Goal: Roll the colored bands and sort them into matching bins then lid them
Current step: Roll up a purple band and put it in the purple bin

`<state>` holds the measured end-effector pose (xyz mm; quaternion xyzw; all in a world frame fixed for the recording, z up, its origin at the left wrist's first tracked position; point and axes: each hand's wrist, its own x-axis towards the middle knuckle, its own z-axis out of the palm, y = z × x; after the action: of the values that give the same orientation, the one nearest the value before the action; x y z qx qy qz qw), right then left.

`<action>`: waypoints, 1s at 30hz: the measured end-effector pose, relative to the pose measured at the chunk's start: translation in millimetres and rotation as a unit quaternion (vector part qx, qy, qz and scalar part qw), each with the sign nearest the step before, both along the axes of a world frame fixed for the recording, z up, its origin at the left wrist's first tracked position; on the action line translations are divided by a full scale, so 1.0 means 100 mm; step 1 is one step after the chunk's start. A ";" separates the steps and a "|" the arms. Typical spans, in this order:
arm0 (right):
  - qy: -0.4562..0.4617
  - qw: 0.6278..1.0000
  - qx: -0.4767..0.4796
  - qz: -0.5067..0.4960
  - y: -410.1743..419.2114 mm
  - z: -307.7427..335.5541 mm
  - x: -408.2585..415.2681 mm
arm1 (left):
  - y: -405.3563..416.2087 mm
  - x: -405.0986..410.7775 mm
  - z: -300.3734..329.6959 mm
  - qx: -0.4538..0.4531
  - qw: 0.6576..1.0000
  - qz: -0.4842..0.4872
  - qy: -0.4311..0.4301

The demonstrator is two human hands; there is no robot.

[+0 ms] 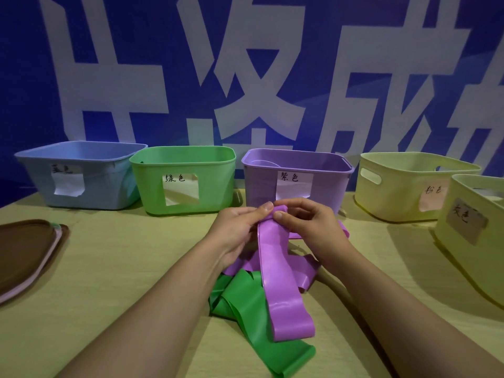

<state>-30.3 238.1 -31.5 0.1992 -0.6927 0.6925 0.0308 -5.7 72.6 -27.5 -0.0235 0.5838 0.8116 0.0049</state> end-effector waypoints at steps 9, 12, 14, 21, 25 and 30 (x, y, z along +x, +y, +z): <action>-0.097 0.993 0.026 -0.065 0.00 0.06 0.05 | 0.01 0.00 -0.01 -0.004 0.999 0.013 0.031; -0.091 0.992 0.047 -0.077 0.01 0.06 0.04 | 0.02 -0.01 -0.02 -0.018 0.999 0.016 0.048; -0.078 0.993 0.052 -0.075 0.00 0.05 0.04 | 0.02 0.00 -0.02 -0.031 0.998 0.023 0.053; -0.039 0.995 0.065 -0.061 -0.01 0.00 -0.02 | 0.00 0.01 -0.01 -0.048 0.997 0.034 0.040; -0.039 0.997 0.051 -0.037 0.01 -0.03 -0.06 | -0.01 0.03 0.01 -0.054 0.997 0.031 0.042; -0.031 0.999 0.033 -0.019 0.03 -0.02 -0.06 | -0.01 0.05 0.02 -0.027 0.999 -0.006 0.032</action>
<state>-35.8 240.7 -33.6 0.1653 -0.7192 0.6747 0.0158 -0.8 71.7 -25.3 0.0060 0.6058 0.7955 -0.0101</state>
